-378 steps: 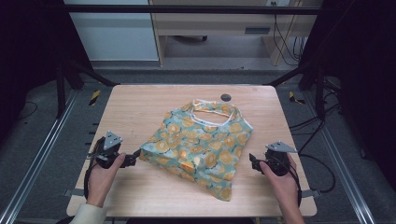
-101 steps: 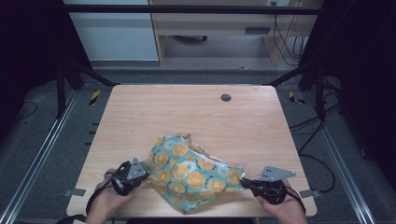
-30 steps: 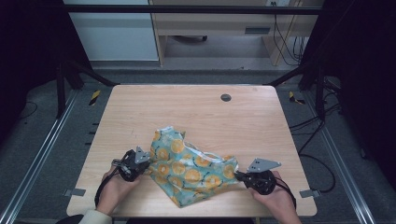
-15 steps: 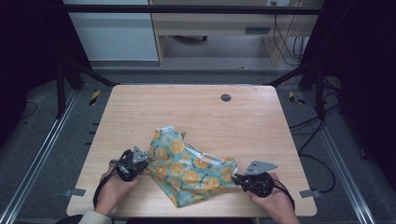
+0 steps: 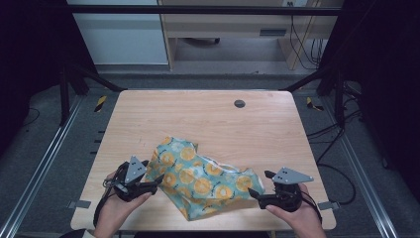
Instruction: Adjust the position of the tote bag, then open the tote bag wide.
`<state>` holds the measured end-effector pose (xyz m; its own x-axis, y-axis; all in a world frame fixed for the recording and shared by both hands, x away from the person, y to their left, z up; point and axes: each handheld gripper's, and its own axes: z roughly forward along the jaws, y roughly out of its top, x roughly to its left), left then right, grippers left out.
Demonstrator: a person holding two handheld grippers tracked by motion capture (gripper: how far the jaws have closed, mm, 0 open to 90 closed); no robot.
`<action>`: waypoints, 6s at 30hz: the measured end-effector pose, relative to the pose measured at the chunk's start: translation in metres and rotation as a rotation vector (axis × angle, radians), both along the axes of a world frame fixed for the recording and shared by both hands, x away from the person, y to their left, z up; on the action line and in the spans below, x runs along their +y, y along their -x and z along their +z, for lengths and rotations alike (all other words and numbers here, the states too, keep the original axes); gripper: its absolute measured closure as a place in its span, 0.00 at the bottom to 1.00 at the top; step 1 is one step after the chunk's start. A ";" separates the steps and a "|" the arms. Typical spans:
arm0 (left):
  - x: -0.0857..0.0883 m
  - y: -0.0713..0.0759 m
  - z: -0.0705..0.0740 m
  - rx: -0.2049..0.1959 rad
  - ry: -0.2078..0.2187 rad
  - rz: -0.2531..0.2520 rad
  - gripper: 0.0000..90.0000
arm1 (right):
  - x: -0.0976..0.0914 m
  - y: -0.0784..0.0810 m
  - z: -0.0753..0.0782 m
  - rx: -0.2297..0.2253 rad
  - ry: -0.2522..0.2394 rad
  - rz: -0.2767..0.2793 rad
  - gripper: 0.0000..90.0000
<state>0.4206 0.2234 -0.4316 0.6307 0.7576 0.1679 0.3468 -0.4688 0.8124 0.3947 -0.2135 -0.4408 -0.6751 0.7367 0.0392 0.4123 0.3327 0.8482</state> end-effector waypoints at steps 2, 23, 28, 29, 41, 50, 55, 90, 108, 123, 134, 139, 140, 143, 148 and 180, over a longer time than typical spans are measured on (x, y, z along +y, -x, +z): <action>-0.003 -0.004 0.006 -0.011 0.010 -0.006 0.28 | 0.002 -0.002 0.006 -0.017 -0.025 0.009 0.22; -0.012 -0.014 0.023 -0.042 0.057 0.002 0.27 | 0.112 -0.054 0.028 -0.005 -0.039 0.276 0.94; -0.014 -0.011 0.024 -0.033 0.041 0.003 0.27 | 0.118 -0.047 0.034 -0.018 -0.036 0.315 0.98; -0.014 -0.010 0.025 -0.034 0.043 0.003 0.27 | 0.120 -0.043 0.036 -0.023 -0.041 0.323 0.99; -0.022 0.003 0.029 -0.035 0.030 -0.032 0.24 | 0.164 0.005 0.014 -0.021 0.061 0.481 0.99; -0.026 -0.015 0.009 0.017 0.054 -0.005 0.23 | 0.172 0.009 -0.006 -0.004 0.120 0.486 0.99; -0.033 -0.025 0.001 0.052 0.021 -0.005 0.37 | 0.174 0.012 -0.007 -0.001 0.127 0.489 0.98; -0.024 0.032 -0.016 0.080 -0.061 -0.355 0.99 | 0.121 -0.047 0.071 -0.081 0.071 0.210 0.56; -0.017 0.031 -0.010 0.023 -0.036 -0.324 0.97 | 0.087 -0.027 0.075 -0.068 -0.023 0.271 1.00; -0.034 0.031 -0.032 0.133 -0.229 -0.445 0.99 | 0.040 0.011 -0.010 0.126 0.084 0.225 1.00; -0.035 0.028 -0.035 0.130 -0.261 -0.420 0.98 | 0.048 0.007 0.010 0.076 0.070 0.249 0.71; -0.034 0.028 -0.034 0.126 -0.256 -0.421 0.98 | 0.062 0.002 0.033 0.043 0.071 0.295 0.63; -0.034 0.028 -0.034 0.124 -0.253 -0.420 0.99 | 0.067 -0.001 0.038 0.040 0.078 0.304 0.63; -0.033 0.028 -0.033 0.126 -0.253 -0.419 0.98 | 0.084 -0.007 0.049 0.026 0.096 0.330 0.65; -0.033 0.029 -0.031 0.118 -0.252 -0.428 0.98 | 0.128 -0.021 0.057 0.010 0.142 0.412 0.72; -0.031 0.036 -0.018 0.064 -0.164 -0.451 0.98 | 0.193 -0.059 0.061 -0.006 0.229 0.420 1.00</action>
